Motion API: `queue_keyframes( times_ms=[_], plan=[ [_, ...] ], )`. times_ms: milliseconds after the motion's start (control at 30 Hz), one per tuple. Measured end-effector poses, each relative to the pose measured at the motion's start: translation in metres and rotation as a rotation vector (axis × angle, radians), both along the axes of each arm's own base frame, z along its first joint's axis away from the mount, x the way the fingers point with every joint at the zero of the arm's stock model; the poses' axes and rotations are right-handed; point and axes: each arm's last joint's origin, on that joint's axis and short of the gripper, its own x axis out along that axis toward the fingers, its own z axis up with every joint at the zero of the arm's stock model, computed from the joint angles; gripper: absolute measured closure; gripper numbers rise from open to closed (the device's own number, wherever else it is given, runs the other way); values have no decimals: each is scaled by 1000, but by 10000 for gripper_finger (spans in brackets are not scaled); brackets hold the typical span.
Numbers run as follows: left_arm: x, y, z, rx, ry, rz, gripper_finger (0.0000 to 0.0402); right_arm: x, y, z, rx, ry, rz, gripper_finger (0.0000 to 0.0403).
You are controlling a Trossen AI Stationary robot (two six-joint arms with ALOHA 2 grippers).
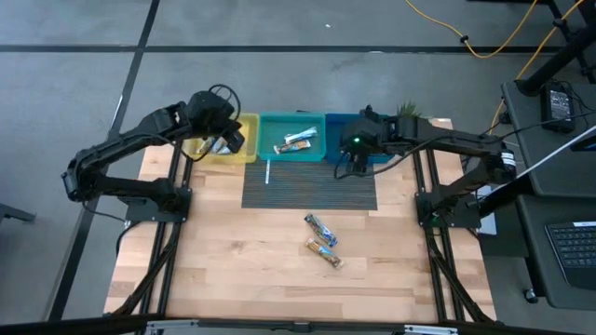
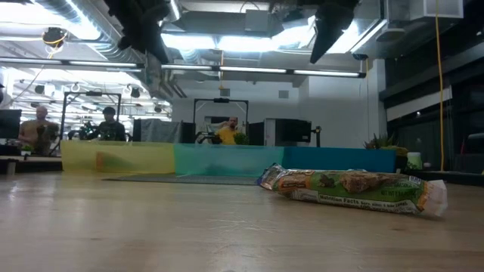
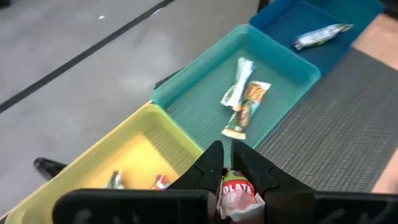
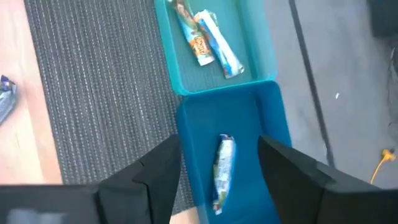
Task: Pick and place Granola Bars by type
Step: Put the red granola bar into the yellow bin
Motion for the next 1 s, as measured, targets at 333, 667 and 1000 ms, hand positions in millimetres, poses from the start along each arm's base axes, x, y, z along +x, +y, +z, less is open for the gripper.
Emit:
queue_keyframes(
  times_ms=[333,667,1000],
  plan=[
    [-3,28,-13,-42,68,113,385,-19,-15,23,-72,-130,12,190],
    [4,69,-53,-148,268,176,385,-22,-22,23,-8,-146,22,190],
    [24,112,-112,-316,348,152,385,-22,-22,23,-2,-147,20,189]
  ],
)
